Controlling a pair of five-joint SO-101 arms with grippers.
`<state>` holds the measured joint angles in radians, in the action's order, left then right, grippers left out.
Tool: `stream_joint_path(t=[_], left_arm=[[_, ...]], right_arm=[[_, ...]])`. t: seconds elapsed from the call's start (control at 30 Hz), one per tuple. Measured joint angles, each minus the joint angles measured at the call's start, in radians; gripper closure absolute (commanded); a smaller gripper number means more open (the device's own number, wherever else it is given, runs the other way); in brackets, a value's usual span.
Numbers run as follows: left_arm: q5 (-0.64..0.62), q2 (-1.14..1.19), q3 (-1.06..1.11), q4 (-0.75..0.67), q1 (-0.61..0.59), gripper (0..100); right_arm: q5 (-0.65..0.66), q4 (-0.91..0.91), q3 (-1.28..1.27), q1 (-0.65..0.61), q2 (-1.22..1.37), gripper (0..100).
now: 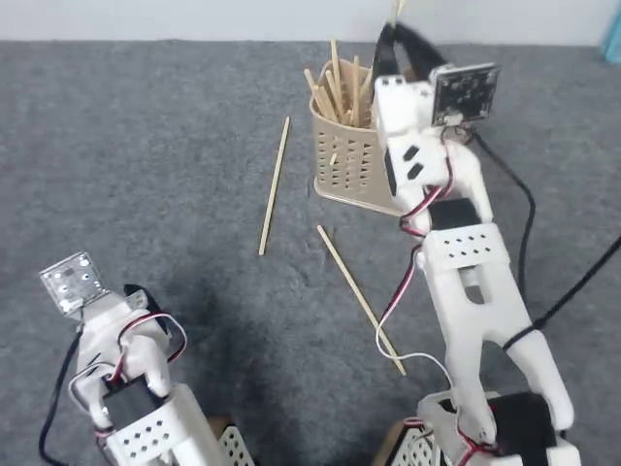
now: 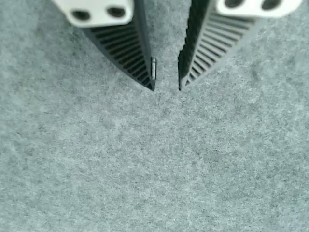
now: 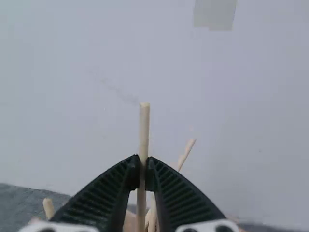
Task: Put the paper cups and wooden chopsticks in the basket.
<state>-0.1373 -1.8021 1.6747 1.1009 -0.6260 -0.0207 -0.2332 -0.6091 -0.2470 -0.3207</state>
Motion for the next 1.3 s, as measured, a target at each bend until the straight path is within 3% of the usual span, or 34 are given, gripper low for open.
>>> stream_joint_path(t=[0.13,0.37,0.53,0.67,0.83,0.93,1.1,1.3], left_arm=[[0.000,0.000,0.000,0.000,0.000,93],[0.000,0.000,0.000,0.000,0.000,93],[0.000,0.000,0.000,0.000,0.000,93],[0.000,0.000,0.000,0.000,0.000,93],[0.000,0.000,0.000,0.000,0.000,93],[0.000,0.000,0.000,0.000,0.000,93],[0.000,0.000,0.000,0.000,0.002,93],[0.000,0.000,0.000,0.000,0.000,93]], right_arm=[[-0.069,0.000,-0.023,0.002,0.000,80.5],[-0.091,0.161,0.035,0.005,-0.089,84.9],[-0.112,0.420,0.133,0.000,-0.301,85.1],[-0.160,0.730,0.167,-0.012,-0.493,87.6],[-0.135,1.174,0.169,-0.169,-0.588,99.2],[-0.089,1.344,0.115,-0.270,-0.589,97.0],[-0.061,1.372,-0.068,-0.353,-0.589,93.7],[-0.011,1.218,-0.290,-0.361,-0.505,93.6]])
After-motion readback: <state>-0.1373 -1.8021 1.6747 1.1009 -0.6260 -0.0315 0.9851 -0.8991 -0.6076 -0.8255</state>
